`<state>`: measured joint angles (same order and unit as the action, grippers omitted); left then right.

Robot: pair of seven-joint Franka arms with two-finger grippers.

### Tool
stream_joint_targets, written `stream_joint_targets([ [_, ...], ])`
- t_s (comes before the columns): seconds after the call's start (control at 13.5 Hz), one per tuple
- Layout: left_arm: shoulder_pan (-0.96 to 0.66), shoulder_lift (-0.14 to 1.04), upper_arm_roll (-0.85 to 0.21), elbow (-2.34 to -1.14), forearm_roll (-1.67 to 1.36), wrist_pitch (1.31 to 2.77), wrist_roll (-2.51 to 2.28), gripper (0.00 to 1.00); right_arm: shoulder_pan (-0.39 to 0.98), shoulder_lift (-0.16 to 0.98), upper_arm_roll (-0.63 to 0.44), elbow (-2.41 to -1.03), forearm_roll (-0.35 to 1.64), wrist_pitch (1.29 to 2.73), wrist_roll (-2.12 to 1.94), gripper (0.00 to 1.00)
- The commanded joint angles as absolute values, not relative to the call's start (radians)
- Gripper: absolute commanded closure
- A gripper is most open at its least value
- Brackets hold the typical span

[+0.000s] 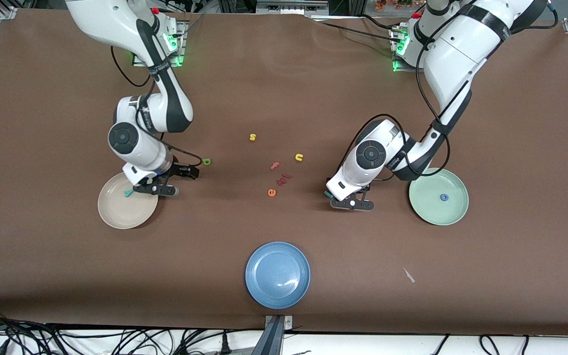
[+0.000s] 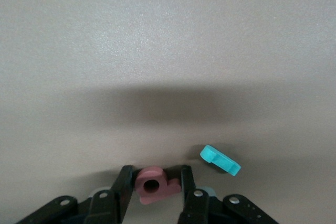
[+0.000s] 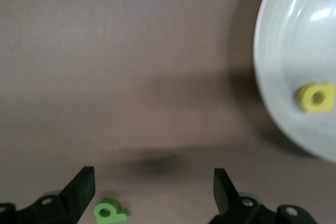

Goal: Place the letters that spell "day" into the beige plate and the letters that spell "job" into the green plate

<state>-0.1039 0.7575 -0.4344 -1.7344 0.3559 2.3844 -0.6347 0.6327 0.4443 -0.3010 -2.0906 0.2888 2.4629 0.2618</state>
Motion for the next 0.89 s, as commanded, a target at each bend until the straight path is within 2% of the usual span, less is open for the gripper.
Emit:
stream_joint_targets([
  [0.0, -0.110, 0.784, -0.437, -1.717, 0.391, 2.384, -0.669, 0.66, 0.640, 0.370, -0.267, -2.177, 0.302, 2.502, 0.369, 0.00],
  [0.22, -0.112, 0.788, -0.437, -1.715, 0.391, 2.384, -0.683, 0.74, 0.655, 0.364, -0.235, -2.203, 0.301, 2.525, 0.439, 0.00],
  [0.3, -0.112, 0.788, -0.437, -1.715, 0.391, 2.382, -0.683, 0.80, 0.664, 0.365, -0.235, -2.212, 0.301, 2.539, 0.440, 0.00],
  [0.52, -0.106, 0.775, -0.437, -1.710, 0.391, 2.378, -0.684, 0.80, 0.690, 0.376, -0.235, -2.227, 0.301, 2.568, 0.439, 0.00],
  [0.82, -0.057, 0.683, -0.440, -1.709, 0.391, 2.347, -0.672, 0.79, 0.701, 0.394, -0.235, -2.227, 0.290, 2.568, 0.422, 0.00],
])
